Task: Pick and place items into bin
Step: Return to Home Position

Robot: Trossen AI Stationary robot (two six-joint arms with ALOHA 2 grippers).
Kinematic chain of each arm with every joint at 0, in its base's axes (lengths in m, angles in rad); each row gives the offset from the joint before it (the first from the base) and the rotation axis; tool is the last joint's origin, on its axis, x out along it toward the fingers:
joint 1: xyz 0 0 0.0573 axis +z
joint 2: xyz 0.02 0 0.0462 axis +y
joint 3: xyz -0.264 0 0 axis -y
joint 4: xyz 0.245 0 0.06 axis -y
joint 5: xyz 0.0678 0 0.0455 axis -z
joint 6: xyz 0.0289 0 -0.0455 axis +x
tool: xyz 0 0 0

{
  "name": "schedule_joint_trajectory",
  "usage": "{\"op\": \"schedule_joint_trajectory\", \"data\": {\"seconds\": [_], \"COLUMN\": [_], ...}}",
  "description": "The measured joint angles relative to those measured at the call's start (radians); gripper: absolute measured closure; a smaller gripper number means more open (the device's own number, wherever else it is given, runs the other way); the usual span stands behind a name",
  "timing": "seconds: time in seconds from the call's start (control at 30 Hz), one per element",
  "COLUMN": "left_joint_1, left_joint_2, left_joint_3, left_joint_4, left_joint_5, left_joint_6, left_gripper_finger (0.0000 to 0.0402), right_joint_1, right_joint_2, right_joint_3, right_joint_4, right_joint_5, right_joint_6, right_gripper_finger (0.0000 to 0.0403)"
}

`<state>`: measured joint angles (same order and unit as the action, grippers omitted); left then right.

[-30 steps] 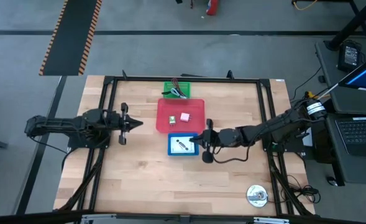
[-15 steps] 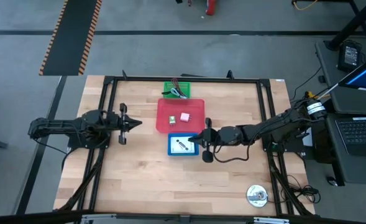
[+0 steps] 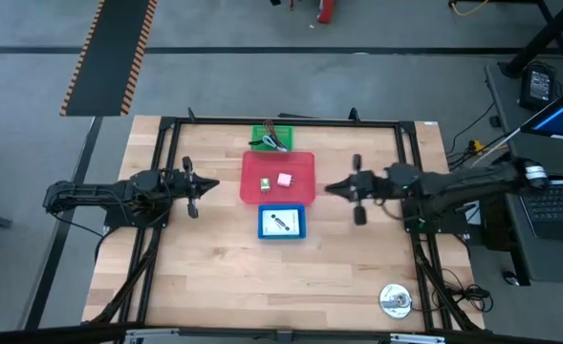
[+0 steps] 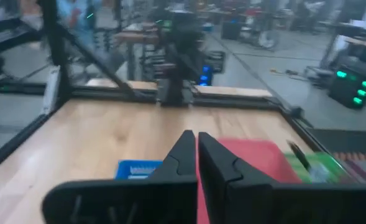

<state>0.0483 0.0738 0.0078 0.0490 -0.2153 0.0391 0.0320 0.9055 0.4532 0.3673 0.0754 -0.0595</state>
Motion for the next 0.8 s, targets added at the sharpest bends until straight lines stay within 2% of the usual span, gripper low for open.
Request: {"op": "schedule_joint_trajectory", "data": {"seconds": [0.2, 0.37, 0.5, 0.63, 0.8], "left_joint_1": [0.0, 0.0, 0.0, 0.0, 0.0], "left_joint_2": [0.0, 0.0, 0.0, 0.0, 0.0], "left_joint_3": [0.0, 0.0, 0.0, 0.0, 0.0], "left_joint_4": [0.0, 0.0, -0.001, -0.001, -0.001], "left_joint_5": [0.0, 0.0, 0.0, 0.0, 0.0], "left_joint_6": [0.0, 0.0, 0.0, 0.0, 0.0], "left_gripper_finger": [0.0395, 0.0395, 0.0393, 0.0396, 0.0397], "right_joint_1": [-0.021, -0.021, -0.021, -0.021, -0.021], "right_joint_2": [-0.272, -0.407, -0.455, -0.464, -0.463], "right_joint_3": [-0.241, -0.376, -0.443, -0.447, -0.447], "right_joint_4": [0.024, 0.033, 0.032, -0.013, -0.018], "right_joint_5": [-0.002, -0.002, -0.03, -0.101, -0.125], "right_joint_6": [0.073, 0.1, 0.11, 0.104, 0.106], "right_gripper_finger": [0.0403, 0.0403, 0.0403, 0.0403, 0.0403]}}
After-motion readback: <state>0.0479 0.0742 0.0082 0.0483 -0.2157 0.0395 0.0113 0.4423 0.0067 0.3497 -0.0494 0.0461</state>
